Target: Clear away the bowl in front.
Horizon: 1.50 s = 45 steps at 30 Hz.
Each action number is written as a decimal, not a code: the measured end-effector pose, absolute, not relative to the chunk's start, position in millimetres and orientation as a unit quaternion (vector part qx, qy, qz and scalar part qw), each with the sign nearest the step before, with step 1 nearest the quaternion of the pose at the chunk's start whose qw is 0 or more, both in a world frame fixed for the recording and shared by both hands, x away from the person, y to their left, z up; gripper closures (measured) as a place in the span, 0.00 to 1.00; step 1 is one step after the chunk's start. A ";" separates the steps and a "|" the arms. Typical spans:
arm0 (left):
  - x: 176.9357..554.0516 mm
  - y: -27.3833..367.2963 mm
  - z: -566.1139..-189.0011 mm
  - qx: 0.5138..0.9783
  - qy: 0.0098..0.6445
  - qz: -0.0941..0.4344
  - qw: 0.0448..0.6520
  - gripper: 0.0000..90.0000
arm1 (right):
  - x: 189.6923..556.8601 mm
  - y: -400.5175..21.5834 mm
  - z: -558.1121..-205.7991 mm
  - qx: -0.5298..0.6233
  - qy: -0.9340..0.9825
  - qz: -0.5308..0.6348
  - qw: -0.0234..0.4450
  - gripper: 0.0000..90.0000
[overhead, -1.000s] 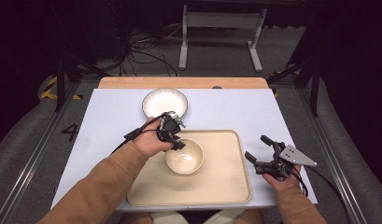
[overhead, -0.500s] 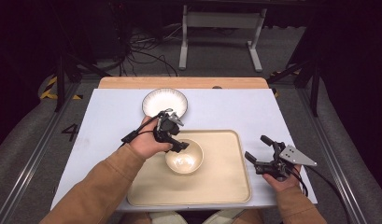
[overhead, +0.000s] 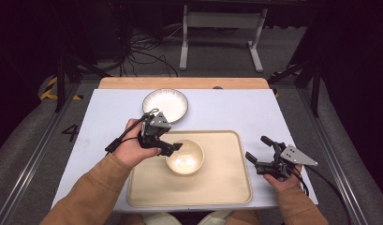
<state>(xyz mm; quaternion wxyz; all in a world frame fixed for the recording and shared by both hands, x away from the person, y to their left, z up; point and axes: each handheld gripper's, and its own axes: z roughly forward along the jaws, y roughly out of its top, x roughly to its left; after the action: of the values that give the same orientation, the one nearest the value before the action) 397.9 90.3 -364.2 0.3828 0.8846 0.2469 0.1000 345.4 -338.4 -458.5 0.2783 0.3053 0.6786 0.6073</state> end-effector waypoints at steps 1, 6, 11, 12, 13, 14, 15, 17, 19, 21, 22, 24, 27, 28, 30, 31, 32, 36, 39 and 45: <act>394.5 94.3 -363.2 0.882 0.248 0.104 0.387 0.26 | 345.1 -338.1 -458.5 0.304 0.679 0.607 0.279 0.09; 385.5 104.4 -360.7 0.875 0.252 0.113 0.398 0.25 | 345.5 -338.1 -458.4 0.302 0.681 0.607 0.277 0.09; 375.9 116.5 -358.9 0.867 0.255 0.123 0.409 0.24 | 346.0 -338.2 -458.2 0.303 0.682 0.607 0.273 0.09; 375.0 118.2 -358.9 0.866 0.256 0.125 0.411 0.24 | 346.1 -338.3 -458.2 0.303 0.682 0.607 0.273 0.09; 373.0 121.1 -359.2 0.864 0.257 0.127 0.413 0.24 | 346.1 -338.3 -458.2 0.303 0.682 0.607 0.273 0.09; 371.8 122.8 -359.5 0.863 0.259 0.127 0.415 0.24 | 346.2 -338.3 -458.2 0.303 0.682 0.607 0.272 0.09; 370.3 125.2 -359.9 0.862 0.260 0.130 0.416 0.23 | 346.3 -338.3 -458.1 0.303 0.683 0.607 0.272 0.09; 366.7 130.9 -360.8 0.859 0.262 0.134 0.420 0.23 | 346.4 -338.4 -458.1 0.303 0.683 0.607 0.271 0.09; 364.5 135.1 -361.3 0.856 0.263 0.137 0.424 0.22 | 346.1 -338.1 -458.1 0.302 0.684 0.606 0.272 0.09; 362.0 141.0 -361.3 0.851 0.265 0.141 0.431 0.22 | 346.2 -338.1 -458.1 0.301 0.684 0.606 0.272 0.09; 361.0 143.8 -361.1 0.849 0.266 0.144 0.433 0.21 | 346.3 -338.2 -458.1 0.302 0.684 0.606 0.271 0.09; 360.0 146.7 -361.0 0.848 0.266 0.146 0.434 0.21 | 346.4 -338.3 -458.1 0.302 0.683 0.607 0.271 0.09; 356.8 157.4 -362.1 0.843 0.270 0.152 0.440 0.21 | 346.3 -338.3 -458.1 0.301 0.684 0.607 0.270 0.09; 355.9 160.2 -362.8 0.841 0.272 0.153 0.442 0.21 | 346.3 -338.4 -458.1 0.301 0.684 0.607 0.270 0.09; 354.1 166.4 -364.8 0.838 0.273 0.156 0.446 0.20 | 346.3 -338.4 -458.1 0.301 0.684 0.607 0.270 0.08; 353.0 168.9 -366.0 0.836 0.275 0.156 0.449 0.20 | 346.2 -338.4 -458.2 0.301 0.684 0.607 0.271 0.08; 352.4 170.9 -367.1 0.833 0.276 0.157 0.453 0.19 | 346.1 -338.4 -458.2 0.301 0.684 0.607 0.271 0.08; 349.3 181.7 -374.1 0.822 0.281 0.159 0.469 0.18 | 345.9 -338.3 -458.2 0.299 0.684 0.607 0.271 0.08; 346.9 190.5 -380.9 0.814 0.287 0.166 0.476 0.18 | 345.9 -338.4 -458.2 0.299 0.684 0.608 0.272 0.08; 341.6 206.0 -391.3 0.793 0.298 0.176 0.501 0.18 | 345.9 -338.4 -458.3 0.299 0.684 0.608 0.271 0.08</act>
<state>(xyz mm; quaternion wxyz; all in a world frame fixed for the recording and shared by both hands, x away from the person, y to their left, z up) 341.6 206.0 -391.3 0.5008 0.7934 0.2979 0.1760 345.9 -338.4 -458.3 0.2714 0.2987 0.6838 0.6078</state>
